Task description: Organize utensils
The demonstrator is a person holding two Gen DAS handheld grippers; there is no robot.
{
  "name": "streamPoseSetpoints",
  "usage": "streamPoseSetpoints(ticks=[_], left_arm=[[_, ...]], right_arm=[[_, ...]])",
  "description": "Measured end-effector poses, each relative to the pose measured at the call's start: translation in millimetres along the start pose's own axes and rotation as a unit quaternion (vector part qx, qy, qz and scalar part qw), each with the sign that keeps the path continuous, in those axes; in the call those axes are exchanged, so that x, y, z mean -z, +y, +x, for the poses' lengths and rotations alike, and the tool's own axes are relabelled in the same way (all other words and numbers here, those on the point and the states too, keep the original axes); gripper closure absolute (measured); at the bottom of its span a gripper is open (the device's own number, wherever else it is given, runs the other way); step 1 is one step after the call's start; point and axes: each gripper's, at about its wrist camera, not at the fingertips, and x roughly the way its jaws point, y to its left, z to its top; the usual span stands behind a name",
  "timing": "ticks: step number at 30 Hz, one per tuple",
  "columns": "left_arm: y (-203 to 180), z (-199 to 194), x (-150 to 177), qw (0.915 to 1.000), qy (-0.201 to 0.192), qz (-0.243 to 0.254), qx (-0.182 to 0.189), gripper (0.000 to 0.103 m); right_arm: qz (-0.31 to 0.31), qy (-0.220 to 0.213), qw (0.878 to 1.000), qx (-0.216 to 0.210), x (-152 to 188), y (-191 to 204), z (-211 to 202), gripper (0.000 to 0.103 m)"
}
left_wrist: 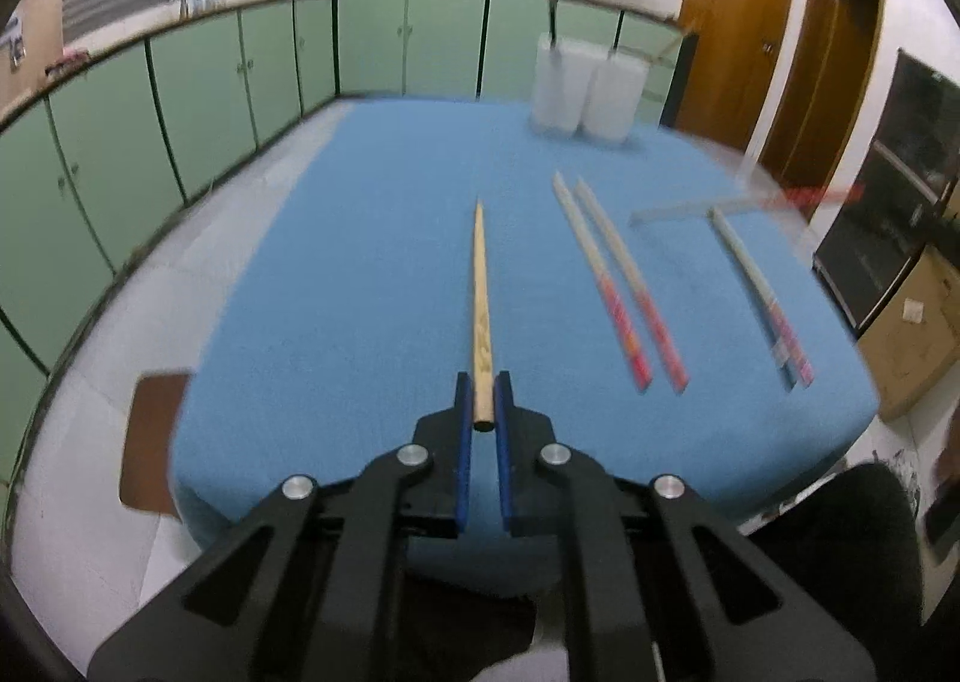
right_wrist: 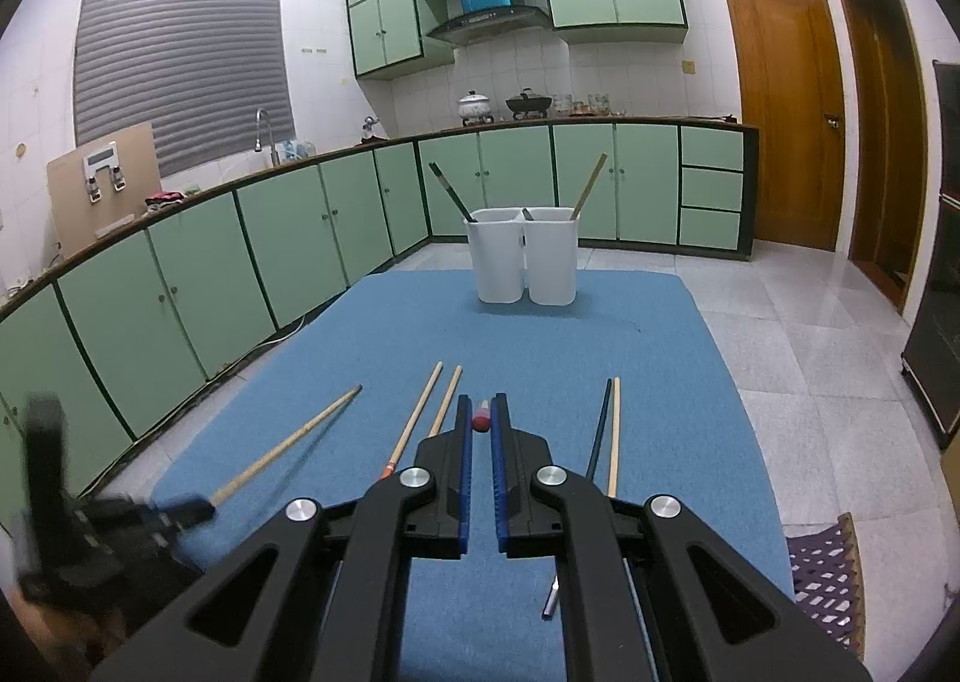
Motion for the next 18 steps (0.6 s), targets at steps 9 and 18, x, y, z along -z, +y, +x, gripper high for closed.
streamPoseSetpoints(ticks=[9,18], left_arm=[[3.6,-39.4,-91.2,0.9953,-0.093,0.016,0.02,0.096],[-0.7,-15.9,-163.6,0.9934,-0.094,0.029,0.058,0.096]], right_arm=[[-0.031,-0.006,0.999,-0.007,-21.9,8.7,9.5,0.097],[-0.074,0.011,0.997,-0.036,-78.3,12.4,43.8,0.097]])
